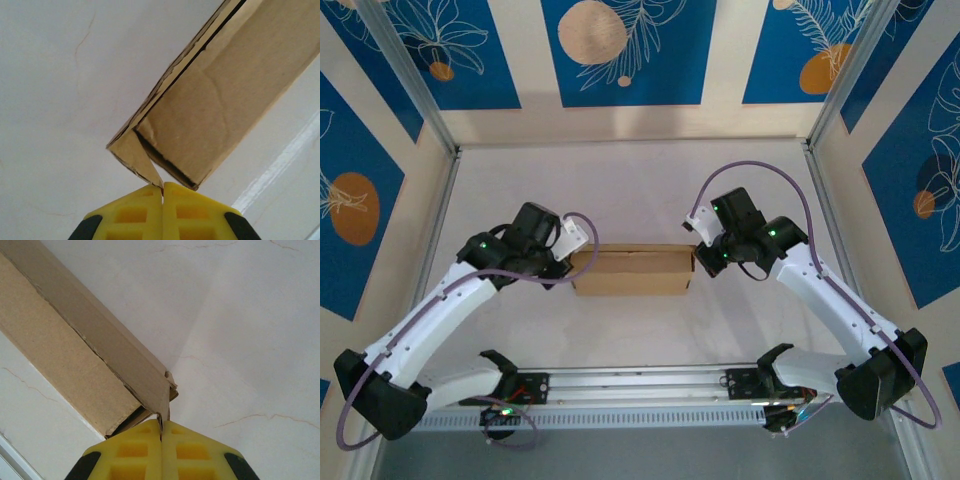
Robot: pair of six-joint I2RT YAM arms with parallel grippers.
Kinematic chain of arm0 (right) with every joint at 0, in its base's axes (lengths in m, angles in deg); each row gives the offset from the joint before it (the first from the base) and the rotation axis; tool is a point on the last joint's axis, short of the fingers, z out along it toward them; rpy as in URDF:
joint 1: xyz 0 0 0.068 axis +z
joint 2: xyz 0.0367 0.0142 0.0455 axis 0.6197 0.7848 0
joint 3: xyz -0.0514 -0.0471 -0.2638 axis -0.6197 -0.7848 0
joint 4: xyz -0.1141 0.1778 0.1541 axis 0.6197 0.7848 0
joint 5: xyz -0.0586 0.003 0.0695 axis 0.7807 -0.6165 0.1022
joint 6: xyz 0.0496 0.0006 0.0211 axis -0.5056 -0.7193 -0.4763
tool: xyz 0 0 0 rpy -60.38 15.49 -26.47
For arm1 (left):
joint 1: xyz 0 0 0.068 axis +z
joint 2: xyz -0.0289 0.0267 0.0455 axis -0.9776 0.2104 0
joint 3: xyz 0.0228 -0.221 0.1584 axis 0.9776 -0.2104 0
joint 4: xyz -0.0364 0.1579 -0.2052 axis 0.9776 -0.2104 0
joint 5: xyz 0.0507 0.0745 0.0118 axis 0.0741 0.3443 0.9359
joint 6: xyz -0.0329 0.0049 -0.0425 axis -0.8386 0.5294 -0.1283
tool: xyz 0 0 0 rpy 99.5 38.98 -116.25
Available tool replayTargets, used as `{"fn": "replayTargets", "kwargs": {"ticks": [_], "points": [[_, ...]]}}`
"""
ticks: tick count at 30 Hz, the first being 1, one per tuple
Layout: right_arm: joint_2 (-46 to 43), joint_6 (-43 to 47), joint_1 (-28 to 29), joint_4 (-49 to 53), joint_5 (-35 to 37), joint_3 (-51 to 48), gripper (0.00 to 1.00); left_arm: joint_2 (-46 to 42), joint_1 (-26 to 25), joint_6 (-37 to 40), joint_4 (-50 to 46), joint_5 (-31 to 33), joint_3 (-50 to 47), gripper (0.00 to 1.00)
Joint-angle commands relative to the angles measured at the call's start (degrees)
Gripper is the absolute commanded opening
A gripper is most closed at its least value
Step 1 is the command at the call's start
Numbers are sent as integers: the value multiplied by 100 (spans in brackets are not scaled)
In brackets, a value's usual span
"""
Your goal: Fold the paper box
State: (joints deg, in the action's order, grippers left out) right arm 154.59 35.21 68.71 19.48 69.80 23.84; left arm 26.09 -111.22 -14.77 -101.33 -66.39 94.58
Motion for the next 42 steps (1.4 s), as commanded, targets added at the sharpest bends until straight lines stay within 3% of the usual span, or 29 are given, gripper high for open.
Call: {"fn": "replayTargets", "kwargs": {"ticks": [1, 17, 30, 37, 42], "points": [[-25, -203, 70, 116, -194, 225, 0, -94, 37, -280, 70, -484, 136, 0], [386, -1308, 78, 376, -551, 582, 0, -54, 97, -898, 283, -648, 33, 0], [858, -2240, 39, 139, -373, 497, 0, 314, 124, -1214, 810, -145, -413, 0], [1024, -2865, -315, 249, -765, 677, 0, 364, 124, -1232, 1003, 145, -534, 0], [1353, -3211, -612, 541, -1626, 985, 0, 496, 121, -1251, 1051, 49, -509, 0]]}}
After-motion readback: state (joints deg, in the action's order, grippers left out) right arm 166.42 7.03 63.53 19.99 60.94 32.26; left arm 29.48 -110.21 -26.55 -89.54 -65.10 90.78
